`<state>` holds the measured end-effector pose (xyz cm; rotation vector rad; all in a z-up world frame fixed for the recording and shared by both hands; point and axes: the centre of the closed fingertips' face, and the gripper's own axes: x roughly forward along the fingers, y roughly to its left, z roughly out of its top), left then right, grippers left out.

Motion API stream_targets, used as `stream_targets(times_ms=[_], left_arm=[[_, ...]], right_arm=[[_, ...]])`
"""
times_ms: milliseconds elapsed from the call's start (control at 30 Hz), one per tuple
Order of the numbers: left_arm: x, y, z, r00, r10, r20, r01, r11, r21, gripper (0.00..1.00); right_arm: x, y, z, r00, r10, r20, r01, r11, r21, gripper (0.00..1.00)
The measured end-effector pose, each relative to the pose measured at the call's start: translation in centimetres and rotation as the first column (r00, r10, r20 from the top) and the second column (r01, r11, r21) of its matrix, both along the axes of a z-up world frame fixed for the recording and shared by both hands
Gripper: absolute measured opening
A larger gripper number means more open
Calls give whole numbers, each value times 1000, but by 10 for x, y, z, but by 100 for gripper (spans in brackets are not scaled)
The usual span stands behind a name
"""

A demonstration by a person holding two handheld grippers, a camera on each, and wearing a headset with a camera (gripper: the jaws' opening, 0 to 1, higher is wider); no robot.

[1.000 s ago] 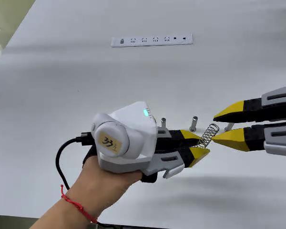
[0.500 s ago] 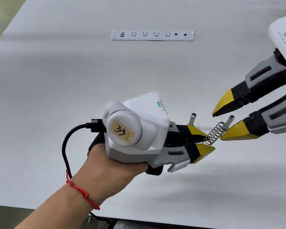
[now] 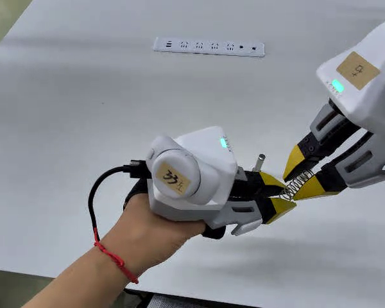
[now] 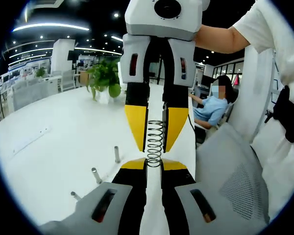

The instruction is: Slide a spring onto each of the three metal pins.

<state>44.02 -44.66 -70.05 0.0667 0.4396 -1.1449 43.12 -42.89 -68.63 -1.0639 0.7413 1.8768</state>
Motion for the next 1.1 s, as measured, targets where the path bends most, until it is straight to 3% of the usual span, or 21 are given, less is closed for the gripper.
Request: stream_targets(times_ms=[1100], left_arm=[[1, 2, 3, 1000, 13, 1, -13, 999, -36, 6]], right_arm=[[-1, -2, -1, 999, 27, 20, -26, 998, -51, 8]])
